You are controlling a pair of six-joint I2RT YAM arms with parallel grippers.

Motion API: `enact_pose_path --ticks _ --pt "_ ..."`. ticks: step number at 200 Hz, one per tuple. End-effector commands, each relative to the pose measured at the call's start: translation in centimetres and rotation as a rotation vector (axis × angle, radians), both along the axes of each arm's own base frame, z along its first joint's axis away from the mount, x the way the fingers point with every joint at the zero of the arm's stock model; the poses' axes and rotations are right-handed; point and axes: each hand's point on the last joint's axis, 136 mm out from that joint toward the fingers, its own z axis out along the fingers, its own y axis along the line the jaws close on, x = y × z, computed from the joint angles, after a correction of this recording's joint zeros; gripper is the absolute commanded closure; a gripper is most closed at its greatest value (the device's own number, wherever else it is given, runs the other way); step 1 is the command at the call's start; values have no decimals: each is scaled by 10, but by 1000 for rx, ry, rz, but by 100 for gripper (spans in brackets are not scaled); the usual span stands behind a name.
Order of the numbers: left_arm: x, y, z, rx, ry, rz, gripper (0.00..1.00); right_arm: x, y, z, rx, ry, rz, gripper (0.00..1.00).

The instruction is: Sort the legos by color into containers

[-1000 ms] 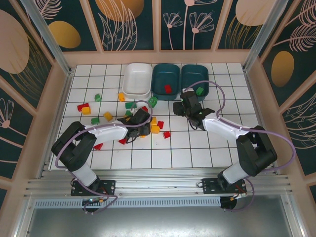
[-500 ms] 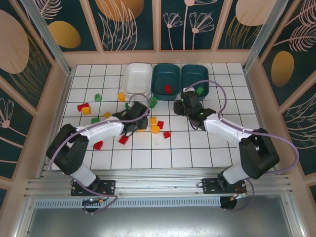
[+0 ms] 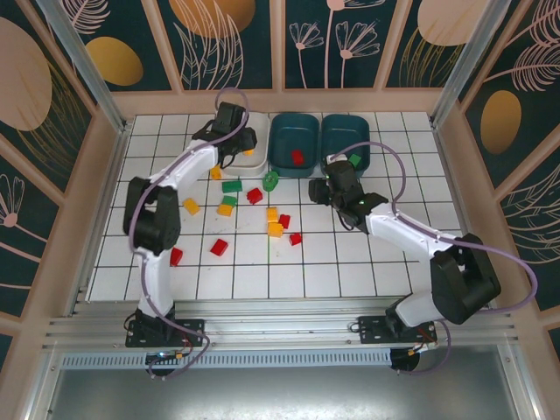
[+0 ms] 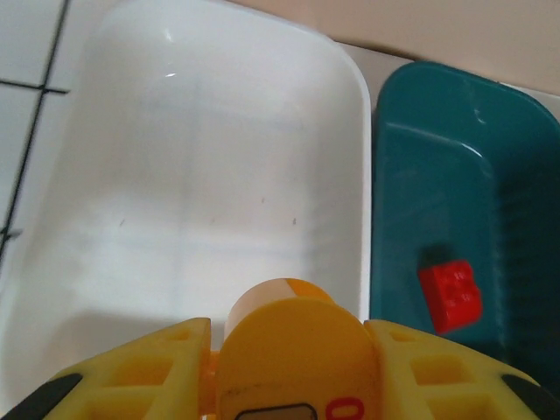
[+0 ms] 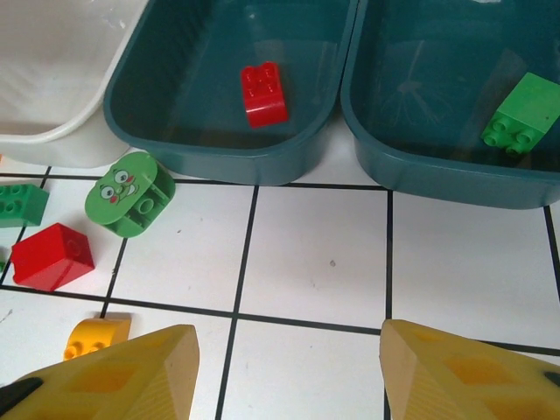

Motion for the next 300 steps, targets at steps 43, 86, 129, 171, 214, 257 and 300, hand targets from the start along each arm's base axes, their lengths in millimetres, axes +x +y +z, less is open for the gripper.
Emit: enact_pose_path --ticks 43,86,129,171,214,257,300 --pt "30 3 -52 1 127 -19 67 -22 4 -7 14 55 33 42" --pt "30 -3 -10 -35 55 -60 19 -32 15 -4 3 60 67 38" --pt "-13 1 70 -124 -67 -99 1 -37 50 -22 11 109 123 37" --pt "-115 27 79 -283 -146 -61 2 -55 97 -62 -10 205 189 36" --pt "-208 59 25 -357 -96 14 2 -77 103 -84 -75 232 207 36" --pt "-243 68 18 -369 -99 2 2 -100 81 -99 -165 280 243 32" --pt "-244 74 18 -361 -102 30 2 -101 78 -117 -229 315 264 33"
